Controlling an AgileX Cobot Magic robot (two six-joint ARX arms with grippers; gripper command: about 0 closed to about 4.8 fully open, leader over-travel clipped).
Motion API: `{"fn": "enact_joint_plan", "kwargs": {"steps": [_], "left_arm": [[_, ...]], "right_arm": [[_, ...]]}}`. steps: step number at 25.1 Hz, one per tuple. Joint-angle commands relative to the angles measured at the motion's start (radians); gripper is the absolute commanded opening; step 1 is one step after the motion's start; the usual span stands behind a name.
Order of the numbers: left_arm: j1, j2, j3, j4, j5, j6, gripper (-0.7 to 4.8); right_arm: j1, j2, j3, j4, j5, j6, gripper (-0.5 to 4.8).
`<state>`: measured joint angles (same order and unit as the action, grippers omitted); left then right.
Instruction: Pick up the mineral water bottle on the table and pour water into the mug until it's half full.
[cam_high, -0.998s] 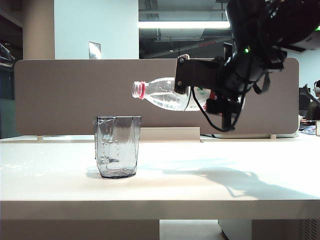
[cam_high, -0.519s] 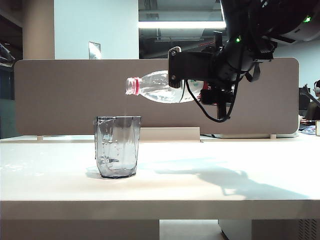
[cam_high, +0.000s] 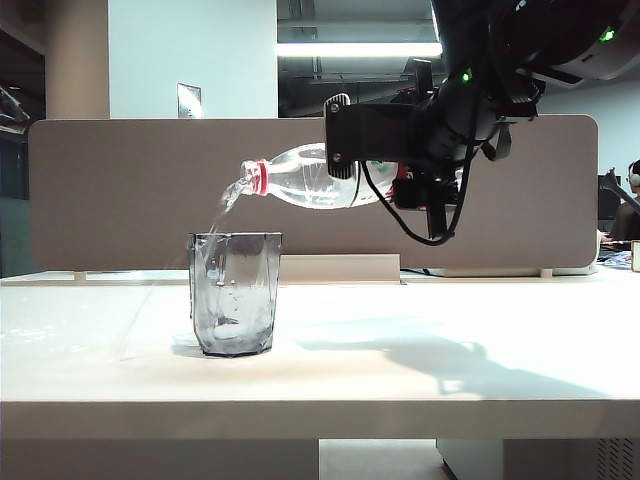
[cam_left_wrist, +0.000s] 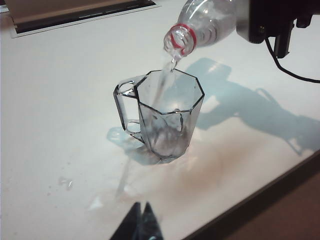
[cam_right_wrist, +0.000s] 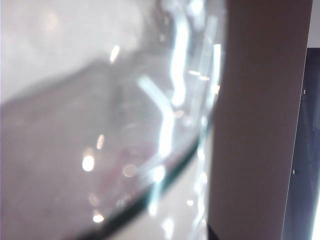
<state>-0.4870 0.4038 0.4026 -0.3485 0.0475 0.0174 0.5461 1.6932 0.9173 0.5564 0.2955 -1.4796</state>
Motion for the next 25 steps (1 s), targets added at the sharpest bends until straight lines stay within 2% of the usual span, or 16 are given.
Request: {"fn": "enact_joint_plan", "kwargs": {"steps": [1, 25], "left_arm": [[0.001, 0.0, 0.006, 0.013, 0.0, -0.003, -0.05], [0.001, 0.0, 0.006, 0.013, 0.0, -0.003, -0.05]], "right_arm": [[0.001, -0.013, 0.01, 0.051, 0.003, 0.009, 2.25], [-0.004, -0.013, 0.01, 0.045, 0.095, 0.009, 2.25]]}}
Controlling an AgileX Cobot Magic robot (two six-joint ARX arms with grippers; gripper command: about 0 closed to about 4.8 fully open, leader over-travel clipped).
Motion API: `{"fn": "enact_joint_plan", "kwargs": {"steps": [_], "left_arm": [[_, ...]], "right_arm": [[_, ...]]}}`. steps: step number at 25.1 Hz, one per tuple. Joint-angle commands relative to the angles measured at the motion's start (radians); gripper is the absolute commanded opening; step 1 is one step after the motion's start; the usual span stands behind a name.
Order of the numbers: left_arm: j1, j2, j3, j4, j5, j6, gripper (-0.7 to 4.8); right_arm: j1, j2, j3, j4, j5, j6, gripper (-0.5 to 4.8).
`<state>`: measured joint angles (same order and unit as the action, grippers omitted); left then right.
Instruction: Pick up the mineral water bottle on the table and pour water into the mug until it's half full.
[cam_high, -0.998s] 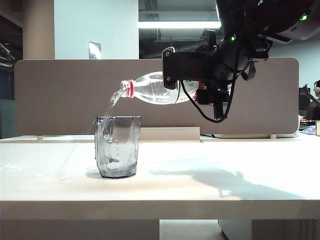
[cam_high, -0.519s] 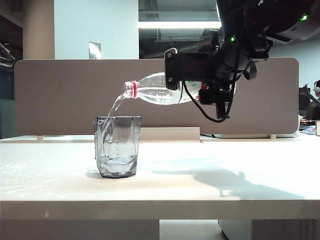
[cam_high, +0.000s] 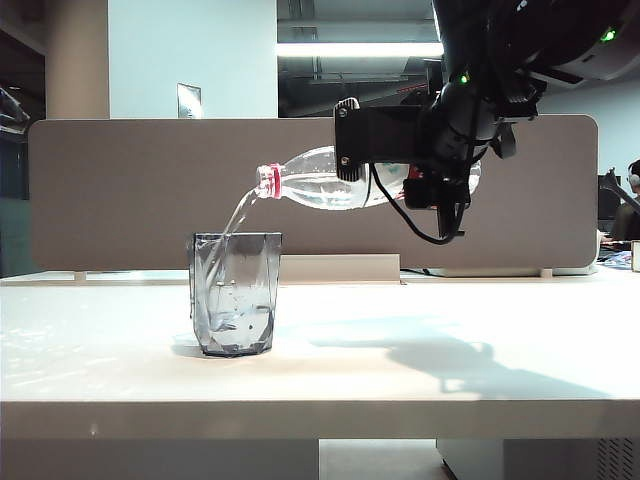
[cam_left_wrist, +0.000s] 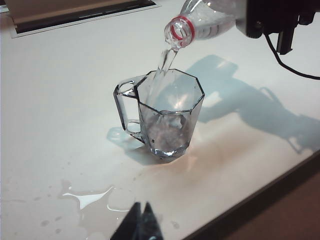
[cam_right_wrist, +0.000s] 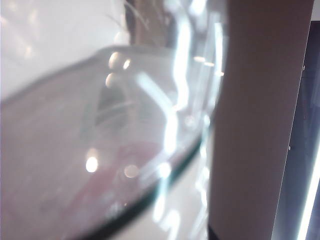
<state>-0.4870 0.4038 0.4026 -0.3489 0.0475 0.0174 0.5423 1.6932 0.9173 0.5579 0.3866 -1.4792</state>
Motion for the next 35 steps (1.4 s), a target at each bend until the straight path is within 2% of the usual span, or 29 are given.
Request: {"fn": "enact_joint_plan", "kwargs": {"steps": [1, 9, 35], "left_arm": [[0.001, 0.0, 0.006, 0.013, 0.0, -0.003, -0.05], [0.001, 0.0, 0.006, 0.013, 0.0, -0.003, -0.05], [0.001, 0.0, 0.006, 0.013, 0.0, -0.003, -0.05]], "right_arm": [[0.0, -0.013, 0.01, 0.043, 0.005, 0.009, 2.25], [0.0, -0.013, 0.01, 0.042, 0.035, 0.008, 2.25], [0.0, -0.013, 0.01, 0.037, 0.041, -0.018, 2.25]]}}
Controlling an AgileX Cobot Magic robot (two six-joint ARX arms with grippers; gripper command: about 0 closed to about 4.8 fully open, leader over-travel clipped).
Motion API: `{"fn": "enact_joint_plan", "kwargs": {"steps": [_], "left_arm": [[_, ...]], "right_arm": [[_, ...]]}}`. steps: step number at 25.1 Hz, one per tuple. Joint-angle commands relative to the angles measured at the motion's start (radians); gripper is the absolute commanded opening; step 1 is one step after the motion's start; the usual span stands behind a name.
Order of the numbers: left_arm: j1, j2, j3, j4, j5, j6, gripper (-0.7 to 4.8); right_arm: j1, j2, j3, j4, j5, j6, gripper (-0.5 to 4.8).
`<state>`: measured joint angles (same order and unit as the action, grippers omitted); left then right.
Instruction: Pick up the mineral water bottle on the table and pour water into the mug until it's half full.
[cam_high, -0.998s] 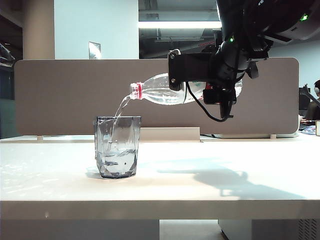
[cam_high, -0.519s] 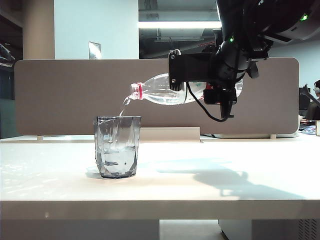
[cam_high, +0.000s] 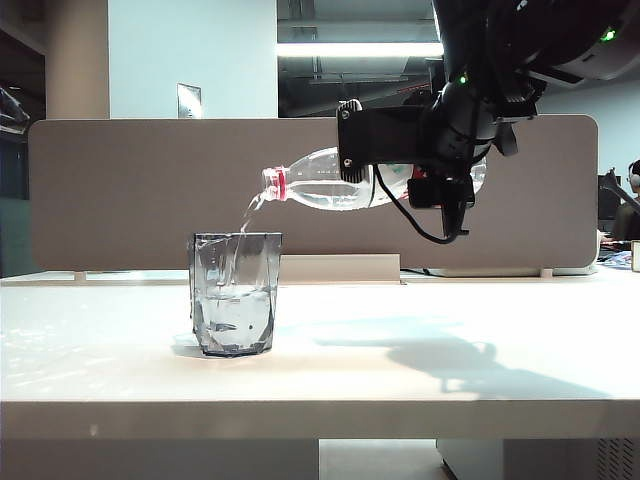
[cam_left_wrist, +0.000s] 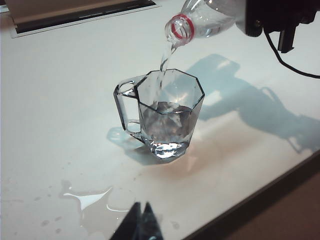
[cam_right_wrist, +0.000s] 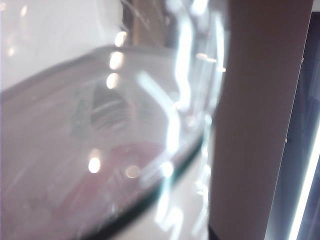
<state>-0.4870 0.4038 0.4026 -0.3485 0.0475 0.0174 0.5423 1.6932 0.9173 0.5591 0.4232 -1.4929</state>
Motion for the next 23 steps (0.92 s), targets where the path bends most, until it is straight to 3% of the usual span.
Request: {"fn": "enact_joint_plan", "kwargs": {"steps": [1, 19, 23], "left_arm": [[0.001, 0.0, 0.006, 0.013, 0.0, -0.003, -0.05], [0.001, 0.0, 0.006, 0.013, 0.0, -0.003, -0.05], [0.001, 0.0, 0.006, 0.013, 0.0, -0.003, -0.05]], "right_arm": [[0.0, -0.013, 0.01, 0.036, 0.005, -0.004, 2.25], [0.001, -0.013, 0.009, 0.035, 0.004, 0.001, 2.25], [0.005, -0.013, 0.009, -0.008, -0.007, 0.15, 2.24]]}}
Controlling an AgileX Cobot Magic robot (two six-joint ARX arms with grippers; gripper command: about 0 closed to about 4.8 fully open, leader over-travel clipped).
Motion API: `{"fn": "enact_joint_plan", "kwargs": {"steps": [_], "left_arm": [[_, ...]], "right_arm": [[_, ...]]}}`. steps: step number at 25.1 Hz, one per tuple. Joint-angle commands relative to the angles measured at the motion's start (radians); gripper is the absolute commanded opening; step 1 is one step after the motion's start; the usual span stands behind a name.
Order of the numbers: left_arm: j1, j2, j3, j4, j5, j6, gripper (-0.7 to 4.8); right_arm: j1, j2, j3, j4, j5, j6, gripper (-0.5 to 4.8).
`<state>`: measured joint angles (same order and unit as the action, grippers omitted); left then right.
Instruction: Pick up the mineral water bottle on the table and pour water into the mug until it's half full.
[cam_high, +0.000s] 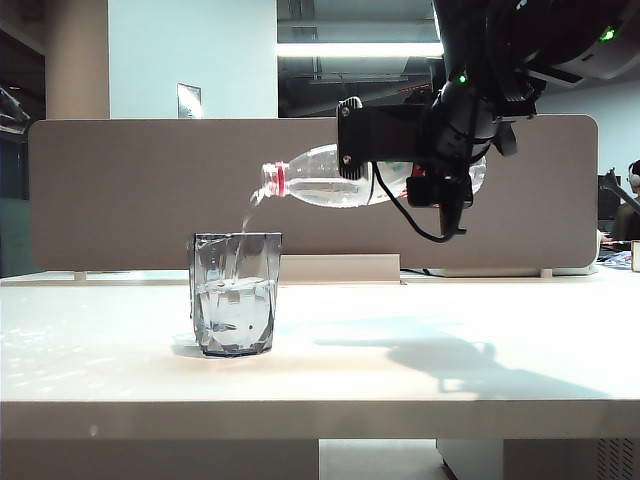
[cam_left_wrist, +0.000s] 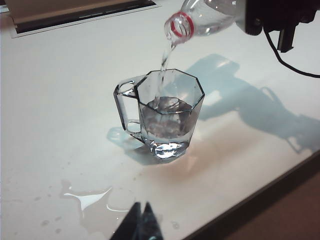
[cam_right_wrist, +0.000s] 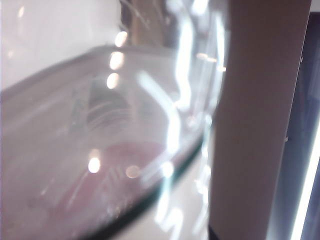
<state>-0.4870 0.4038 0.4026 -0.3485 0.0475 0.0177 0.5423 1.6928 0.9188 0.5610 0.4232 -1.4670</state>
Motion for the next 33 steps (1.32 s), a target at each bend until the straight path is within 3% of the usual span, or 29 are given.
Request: {"fn": "enact_joint_plan", "kwargs": {"steps": [1, 8, 9, 13, 19, 20, 26, 28, 33], "left_arm": [[0.001, 0.0, 0.006, 0.013, 0.0, -0.003, -0.05], [0.001, 0.0, 0.006, 0.013, 0.0, -0.003, -0.05], [0.001, 0.0, 0.006, 0.013, 0.0, -0.003, -0.05], [0.001, 0.0, 0.006, 0.013, -0.001, -0.003, -0.05], [0.001, 0.0, 0.006, 0.013, -0.001, -0.003, -0.05], [0.001, 0.0, 0.006, 0.013, 0.0, -0.003, -0.05], [0.001, 0.0, 0.006, 0.013, 0.0, -0.003, -0.05], [0.001, 0.0, 0.006, 0.013, -0.001, -0.003, -0.05], [0.001, 0.0, 0.006, 0.013, -0.001, -0.003, -0.05]], "right_arm": [[0.006, -0.012, 0.007, -0.026, -0.012, 0.155, 2.24], [0.017, -0.012, -0.006, -0.082, -0.099, 0.476, 2.25], [0.018, -0.012, -0.008, -0.093, -0.141, 0.627, 2.25], [0.015, -0.012, -0.021, -0.075, -0.205, 0.927, 2.25], [0.014, 0.002, -0.128, 0.113, -0.273, 1.274, 2.25], [0.014, 0.019, -0.18, 0.202, -0.276, 1.344, 2.25], [0.014, 0.115, -0.292, 0.495, -0.327, 1.452, 2.25], [0.014, 0.179, -0.299, 0.595, -0.357, 1.53, 2.25], [0.019, 0.282, -0.298, 0.781, -0.356, 1.59, 2.25]]}}
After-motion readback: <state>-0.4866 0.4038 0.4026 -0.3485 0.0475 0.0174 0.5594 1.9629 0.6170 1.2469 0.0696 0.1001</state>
